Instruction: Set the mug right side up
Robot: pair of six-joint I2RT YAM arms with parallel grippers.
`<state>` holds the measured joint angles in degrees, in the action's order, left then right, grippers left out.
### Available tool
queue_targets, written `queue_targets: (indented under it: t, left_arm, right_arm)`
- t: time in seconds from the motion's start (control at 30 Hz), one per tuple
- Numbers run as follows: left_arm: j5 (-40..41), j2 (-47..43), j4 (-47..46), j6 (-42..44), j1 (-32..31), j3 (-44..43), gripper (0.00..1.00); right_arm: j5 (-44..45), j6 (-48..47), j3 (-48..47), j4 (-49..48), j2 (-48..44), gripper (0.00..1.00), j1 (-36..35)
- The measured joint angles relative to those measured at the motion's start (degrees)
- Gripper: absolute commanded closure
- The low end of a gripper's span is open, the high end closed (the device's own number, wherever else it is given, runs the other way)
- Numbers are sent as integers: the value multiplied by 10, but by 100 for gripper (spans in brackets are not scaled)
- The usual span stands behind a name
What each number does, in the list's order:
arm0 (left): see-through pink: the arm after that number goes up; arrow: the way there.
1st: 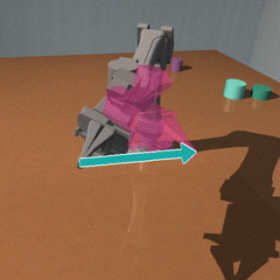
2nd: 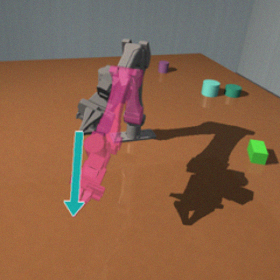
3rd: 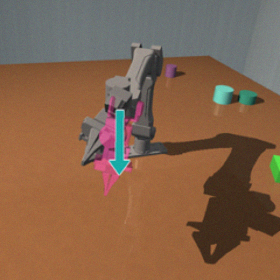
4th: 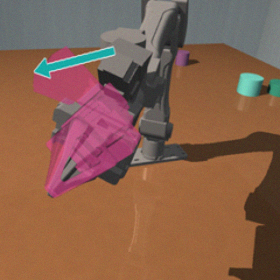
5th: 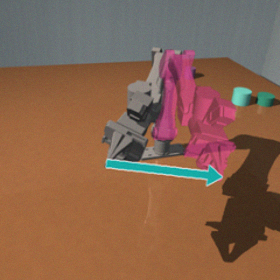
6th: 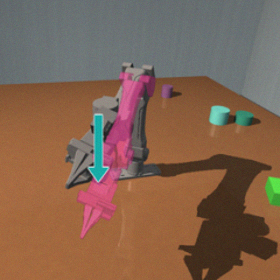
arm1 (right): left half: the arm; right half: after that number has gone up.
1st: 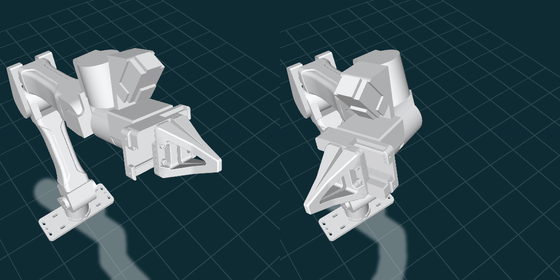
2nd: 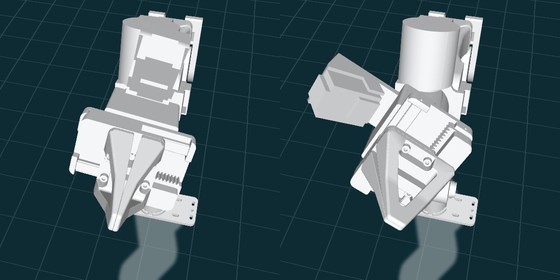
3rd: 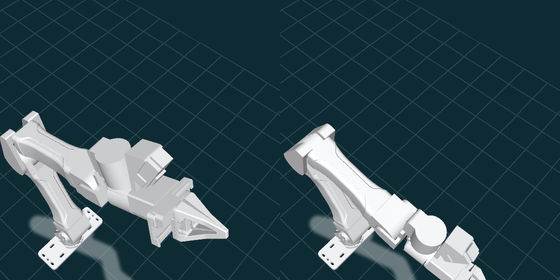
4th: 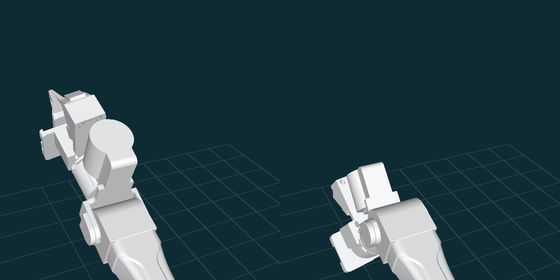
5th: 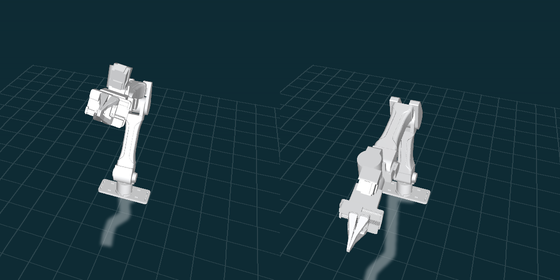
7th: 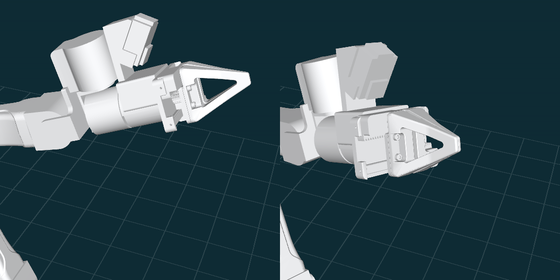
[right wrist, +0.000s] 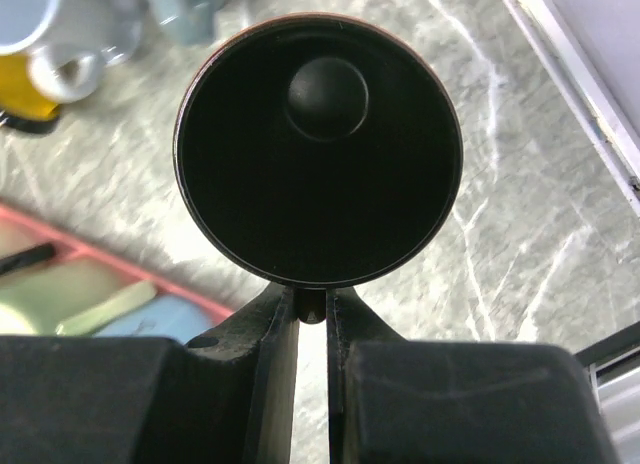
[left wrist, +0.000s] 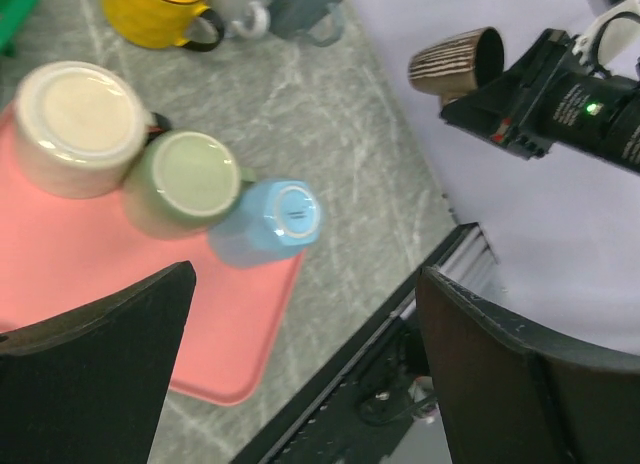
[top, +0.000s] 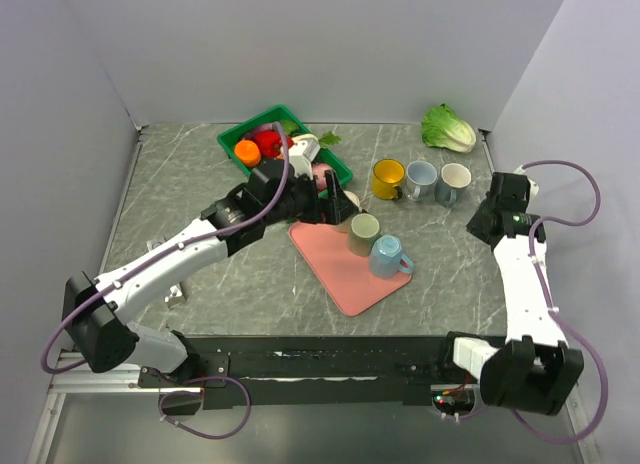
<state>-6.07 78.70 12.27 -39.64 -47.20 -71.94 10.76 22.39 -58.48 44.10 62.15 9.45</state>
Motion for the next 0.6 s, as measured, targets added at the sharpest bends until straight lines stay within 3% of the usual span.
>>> queue_targets:
  t: [0.3, 0.6]
  left_arm:
    - [-46, 11, 57, 73, 48, -28, 4]
    - [-77, 8, 86, 110, 67, -25, 4]
  right_arm:
    - [-44, -27, -17, -31, 134, 100, 50]
    - [-87, -105, -107, -62, 268, 100, 90]
